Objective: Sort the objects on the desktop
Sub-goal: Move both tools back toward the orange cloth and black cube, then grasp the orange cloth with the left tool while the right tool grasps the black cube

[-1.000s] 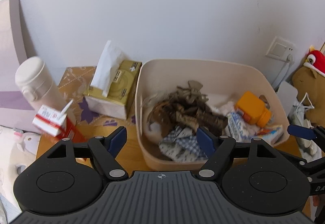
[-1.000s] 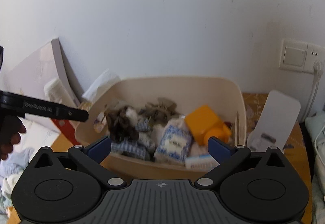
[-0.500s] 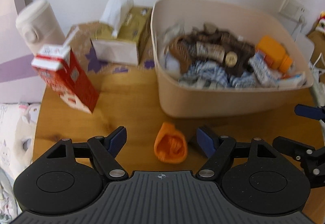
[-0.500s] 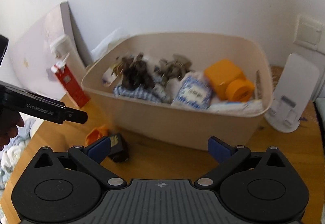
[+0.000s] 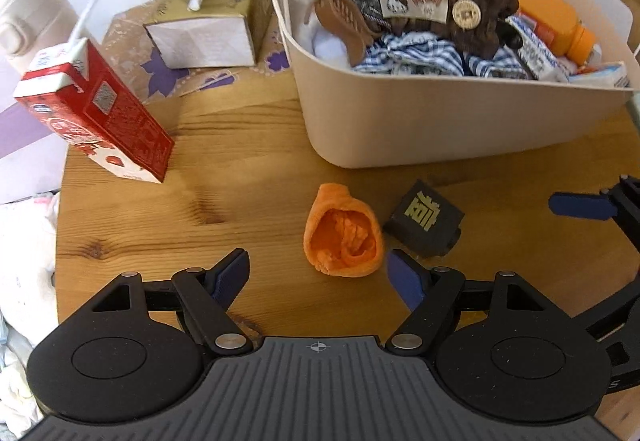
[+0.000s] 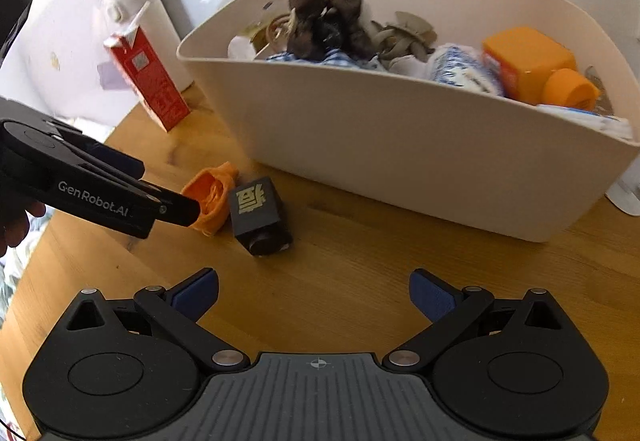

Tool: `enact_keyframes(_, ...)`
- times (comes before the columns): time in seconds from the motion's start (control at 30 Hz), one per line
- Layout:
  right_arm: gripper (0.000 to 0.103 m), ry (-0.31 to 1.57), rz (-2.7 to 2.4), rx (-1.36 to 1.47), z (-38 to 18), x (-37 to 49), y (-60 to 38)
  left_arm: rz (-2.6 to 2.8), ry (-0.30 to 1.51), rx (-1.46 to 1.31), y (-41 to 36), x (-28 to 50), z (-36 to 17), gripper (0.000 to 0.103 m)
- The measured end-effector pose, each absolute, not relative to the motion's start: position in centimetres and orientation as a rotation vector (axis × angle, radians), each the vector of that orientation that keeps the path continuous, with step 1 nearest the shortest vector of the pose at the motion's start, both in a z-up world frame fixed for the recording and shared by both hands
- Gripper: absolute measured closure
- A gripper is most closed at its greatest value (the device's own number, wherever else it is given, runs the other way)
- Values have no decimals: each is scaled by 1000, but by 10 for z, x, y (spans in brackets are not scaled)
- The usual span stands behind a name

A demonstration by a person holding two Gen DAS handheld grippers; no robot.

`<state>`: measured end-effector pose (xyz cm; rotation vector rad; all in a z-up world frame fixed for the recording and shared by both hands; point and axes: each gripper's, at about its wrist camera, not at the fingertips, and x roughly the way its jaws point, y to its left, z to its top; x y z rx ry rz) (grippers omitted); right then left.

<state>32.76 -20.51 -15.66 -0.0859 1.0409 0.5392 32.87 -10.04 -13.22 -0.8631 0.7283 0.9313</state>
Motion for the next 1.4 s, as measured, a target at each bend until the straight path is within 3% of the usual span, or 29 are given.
enact_keyframes(0.5, 0, 1062, 556, -204, -179, 342, -172, 891, 764, -900, -85, 339, -154, 26)
enact_keyframes(0.83, 1, 973, 574, -284, -184, 345, -154, 890, 743, -902, -74, 342, -160, 26)
enact_keyframes(1.13, 17, 928, 555, -291, -184, 348, -151, 914, 699, -842, -72, 343, -160, 29)
enact_keyframes(1.23, 34, 913, 575, -296, -181, 346, -152, 907, 684, -820, -73, 343, -158, 37)
enact_keyframes(1.4, 54, 908, 621, -315, -178, 345, -147, 889, 673, -788, -75, 344, -154, 61)
